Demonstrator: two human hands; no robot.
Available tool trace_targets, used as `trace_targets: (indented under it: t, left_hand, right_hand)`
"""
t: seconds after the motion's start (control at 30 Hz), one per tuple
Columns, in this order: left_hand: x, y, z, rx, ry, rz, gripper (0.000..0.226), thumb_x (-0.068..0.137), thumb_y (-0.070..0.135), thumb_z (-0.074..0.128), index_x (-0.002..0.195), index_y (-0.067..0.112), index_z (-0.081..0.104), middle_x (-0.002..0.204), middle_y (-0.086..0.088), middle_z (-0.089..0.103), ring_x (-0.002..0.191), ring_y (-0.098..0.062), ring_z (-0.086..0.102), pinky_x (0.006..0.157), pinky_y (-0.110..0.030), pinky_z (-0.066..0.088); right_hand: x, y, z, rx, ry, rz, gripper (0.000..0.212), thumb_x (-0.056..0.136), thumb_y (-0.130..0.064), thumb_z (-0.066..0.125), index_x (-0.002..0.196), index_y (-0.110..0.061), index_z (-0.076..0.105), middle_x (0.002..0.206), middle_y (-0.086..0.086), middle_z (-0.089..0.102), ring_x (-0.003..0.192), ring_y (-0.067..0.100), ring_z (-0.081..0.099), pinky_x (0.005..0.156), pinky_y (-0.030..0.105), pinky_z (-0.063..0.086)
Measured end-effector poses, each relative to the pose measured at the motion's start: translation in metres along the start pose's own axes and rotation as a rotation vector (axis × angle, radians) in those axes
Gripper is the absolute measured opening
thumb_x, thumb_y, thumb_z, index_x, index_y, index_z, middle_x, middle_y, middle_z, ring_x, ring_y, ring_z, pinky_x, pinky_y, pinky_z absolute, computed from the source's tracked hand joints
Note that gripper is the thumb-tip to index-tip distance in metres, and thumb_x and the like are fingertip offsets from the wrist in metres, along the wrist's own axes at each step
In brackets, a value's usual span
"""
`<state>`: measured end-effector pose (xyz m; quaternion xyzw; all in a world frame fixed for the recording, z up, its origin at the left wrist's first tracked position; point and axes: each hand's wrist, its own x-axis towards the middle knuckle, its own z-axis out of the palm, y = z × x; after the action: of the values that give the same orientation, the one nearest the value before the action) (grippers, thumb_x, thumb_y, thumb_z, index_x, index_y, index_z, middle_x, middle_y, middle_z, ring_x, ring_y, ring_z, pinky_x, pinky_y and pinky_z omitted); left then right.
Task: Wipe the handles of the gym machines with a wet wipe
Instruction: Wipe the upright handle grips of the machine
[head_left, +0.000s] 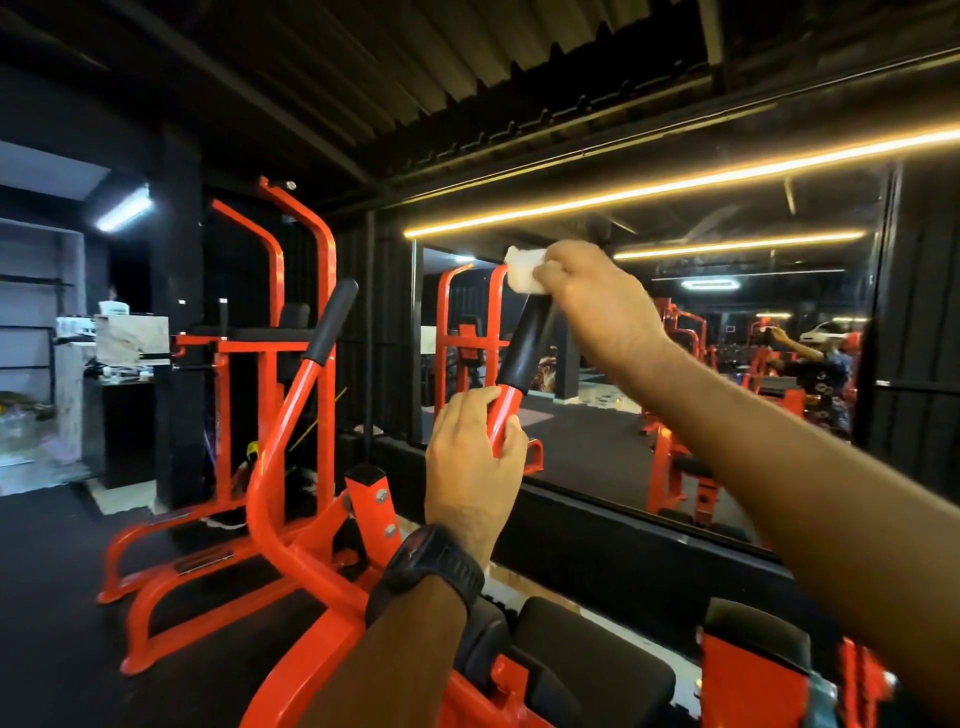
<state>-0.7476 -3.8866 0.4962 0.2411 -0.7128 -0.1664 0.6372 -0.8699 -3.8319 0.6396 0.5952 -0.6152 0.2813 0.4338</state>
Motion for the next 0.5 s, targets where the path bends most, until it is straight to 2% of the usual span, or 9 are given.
trace_targets:
  t: [0.03, 0.1, 0.2, 0.27, 0.33, 0.37, 0.43, 0.5]
  left_hand:
    - [0.000, 0.000, 0.000, 0.002, 0.004, 0.000, 0.037, 0.092, 0.023, 0.067, 0.127, 0.020, 0.059, 0.122, 0.005, 0.058, 0.113, -0.009, 0.054, 0.099, -0.036, 0.052]
    - [0.000, 0.001, 0.000, 0.006, 0.014, 0.000, 0.036, 0.090, 0.022, 0.067, 0.126, 0.019, 0.061, 0.119, 0.004, 0.060, 0.111, -0.011, 0.055, 0.099, -0.037, 0.051]
    - [0.000, 0.001, -0.001, -0.003, 0.047, 0.031, 0.032, 0.089, 0.020, 0.068, 0.121, 0.016, 0.064, 0.115, 0.002, 0.063, 0.108, -0.014, 0.058, 0.098, -0.040, 0.051]
    - [-0.001, 0.000, 0.000, -0.011, 0.055, 0.043, 0.030, 0.090, 0.019, 0.069, 0.119, 0.016, 0.065, 0.113, 0.002, 0.063, 0.107, -0.015, 0.059, 0.096, -0.041, 0.052]
    - [-0.001, -0.001, 0.001, -0.006, 0.076, 0.069, 0.030, 0.088, 0.017, 0.070, 0.118, 0.017, 0.065, 0.111, 0.003, 0.064, 0.104, -0.016, 0.060, 0.093, -0.042, 0.053]
    - [-0.001, -0.002, 0.002, -0.003, 0.088, 0.084, 0.030, 0.088, 0.016, 0.070, 0.117, 0.016, 0.065, 0.110, 0.003, 0.064, 0.103, -0.017, 0.061, 0.092, -0.043, 0.053]
    - [0.000, -0.003, 0.003, -0.001, 0.098, 0.100, 0.029, 0.087, 0.015, 0.071, 0.116, 0.016, 0.066, 0.109, 0.002, 0.065, 0.101, -0.018, 0.062, 0.091, -0.044, 0.053]
    - [0.000, -0.005, 0.003, -0.010, 0.093, 0.099, 0.029, 0.087, 0.016, 0.070, 0.116, 0.016, 0.066, 0.109, 0.003, 0.064, 0.101, -0.018, 0.062, 0.091, -0.044, 0.053]
  right_hand:
    - [-0.006, 0.000, 0.005, 0.237, 0.140, 0.202, 0.024, 0.096, -0.021, 0.051, 0.115, -0.014, 0.065, 0.113, 0.008, 0.061, 0.101, 0.020, 0.057, 0.083, 0.032, 0.048]
    - [-0.028, -0.021, 0.025, 0.462, 0.292, 0.444, 0.022, 0.100, -0.011, 0.047, 0.114, -0.012, 0.064, 0.111, 0.009, 0.060, 0.090, 0.012, 0.056, 0.082, 0.026, 0.047]
    - [-0.056, -0.063, 0.055, 0.743, 0.422, 0.694, 0.015, 0.104, -0.013, 0.046, 0.103, -0.016, 0.060, 0.097, -0.003, 0.057, 0.080, 0.000, 0.056, 0.070, 0.020, 0.053]
    - [-0.049, -0.067, 0.060, 1.000, 0.506, 0.823, 0.021, 0.105, -0.013, 0.046, 0.112, -0.015, 0.066, 0.095, -0.007, 0.062, 0.083, 0.000, 0.062, 0.068, 0.016, 0.054]
    - [-0.030, -0.058, 0.055, 1.116, 0.515, 0.917, 0.029, 0.105, -0.011, 0.046, 0.122, -0.018, 0.068, 0.096, -0.008, 0.066, 0.090, 0.006, 0.067, 0.074, 0.024, 0.059]
    - [-0.025, -0.056, 0.054, 1.141, 0.519, 0.934, 0.029, 0.105, -0.010, 0.046, 0.120, -0.021, 0.069, 0.094, -0.008, 0.066, 0.090, 0.007, 0.068, 0.074, 0.025, 0.060]
    - [-0.032, -0.061, 0.054, 1.108, 0.516, 0.891, 0.028, 0.105, -0.011, 0.046, 0.112, -0.026, 0.068, 0.084, -0.012, 0.062, 0.084, 0.004, 0.069, 0.065, 0.017, 0.056]
    - [-0.046, -0.063, 0.058, 1.009, 0.467, 0.814, 0.026, 0.104, -0.011, 0.047, 0.114, -0.020, 0.070, 0.088, -0.010, 0.065, 0.086, 0.010, 0.069, 0.069, 0.023, 0.058]
